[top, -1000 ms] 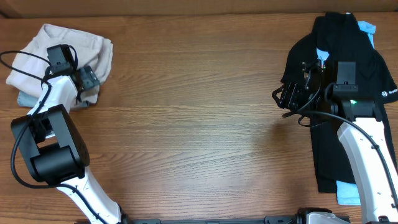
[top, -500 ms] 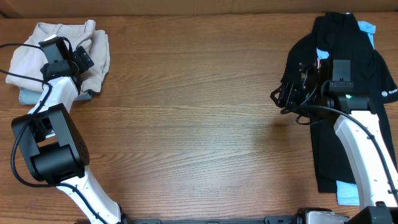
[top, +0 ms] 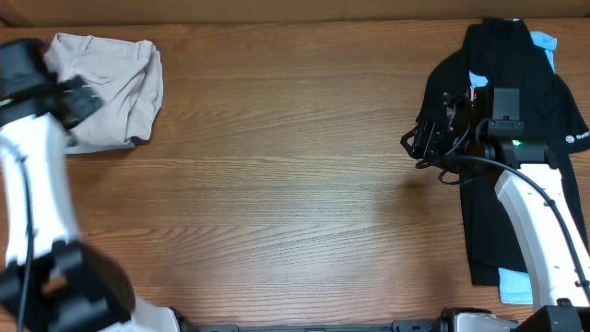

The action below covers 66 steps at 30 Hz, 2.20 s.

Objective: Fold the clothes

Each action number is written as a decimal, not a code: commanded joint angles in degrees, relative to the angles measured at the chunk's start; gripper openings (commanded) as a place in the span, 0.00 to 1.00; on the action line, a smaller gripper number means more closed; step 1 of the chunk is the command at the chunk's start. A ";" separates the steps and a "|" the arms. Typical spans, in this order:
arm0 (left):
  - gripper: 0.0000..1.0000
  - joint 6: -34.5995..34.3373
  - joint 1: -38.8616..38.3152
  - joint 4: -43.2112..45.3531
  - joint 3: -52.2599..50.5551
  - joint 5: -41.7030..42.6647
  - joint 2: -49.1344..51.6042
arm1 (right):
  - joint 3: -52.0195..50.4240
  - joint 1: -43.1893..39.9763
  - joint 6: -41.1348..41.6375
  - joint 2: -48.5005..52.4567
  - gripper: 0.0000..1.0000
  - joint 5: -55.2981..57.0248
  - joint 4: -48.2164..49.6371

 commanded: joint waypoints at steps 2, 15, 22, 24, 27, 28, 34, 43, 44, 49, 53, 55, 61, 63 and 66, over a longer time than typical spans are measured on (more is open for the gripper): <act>1.00 3.23 4.59 -2.78 -2.43 5.77 0.98 | 1.49 -0.07 -0.42 -0.26 0.60 -0.50 0.20; 1.00 11.98 5.75 4.35 -9.77 10.80 11.17 | 1.49 -0.07 -0.42 -0.26 0.61 -0.50 0.07; 1.00 11.96 5.66 12.33 -9.77 10.60 19.26 | 1.49 -0.07 -1.57 -0.26 0.65 -0.46 -0.96; 1.00 11.93 5.60 14.47 -9.77 10.67 20.83 | 1.49 -0.07 -1.68 -0.26 0.66 -0.48 -0.98; 1.00 11.96 5.03 18.64 -9.77 11.02 22.97 | 1.49 -0.07 -1.70 -0.26 0.66 -0.48 -0.96; 1.00 11.98 4.83 19.85 -9.77 11.02 23.43 | 1.49 -0.07 -1.70 -0.26 0.66 -0.48 -0.94; 1.00 17.14 2.56 29.79 -9.77 10.16 26.25 | 1.49 -0.07 -1.70 -0.26 0.66 -0.50 -1.14; 1.00 16.83 2.80 31.65 -9.14 2.84 26.34 | 1.49 -0.07 -1.70 -0.26 0.66 -0.50 -1.22; 1.00 16.83 3.10 31.63 -8.98 2.82 26.34 | 1.49 -0.07 -1.70 -0.26 0.66 -0.50 -1.22; 1.00 16.41 4.85 32.44 -8.94 2.86 26.34 | 1.49 -0.07 -1.70 -0.26 0.66 -0.50 -1.31; 1.00 16.70 6.40 35.19 -8.94 2.12 26.34 | 1.49 -0.07 -1.70 -0.26 0.66 -0.50 -1.73; 1.00 16.96 6.73 36.04 -8.92 1.97 26.34 | 1.49 -0.07 -1.70 -0.26 0.66 -0.50 -1.88; 1.00 17.94 6.01 34.18 -7.23 2.05 25.92 | 1.77 -0.07 -2.21 -0.37 0.69 -0.46 -1.44; 1.00 17.94 5.20 31.32 -5.64 1.99 24.79 | 2.86 -0.07 -3.45 -0.83 0.74 -0.31 -1.55; 1.00 17.38 3.76 24.79 -2.19 2.05 21.75 | 6.38 -0.07 -4.04 -2.49 0.84 1.31 -2.60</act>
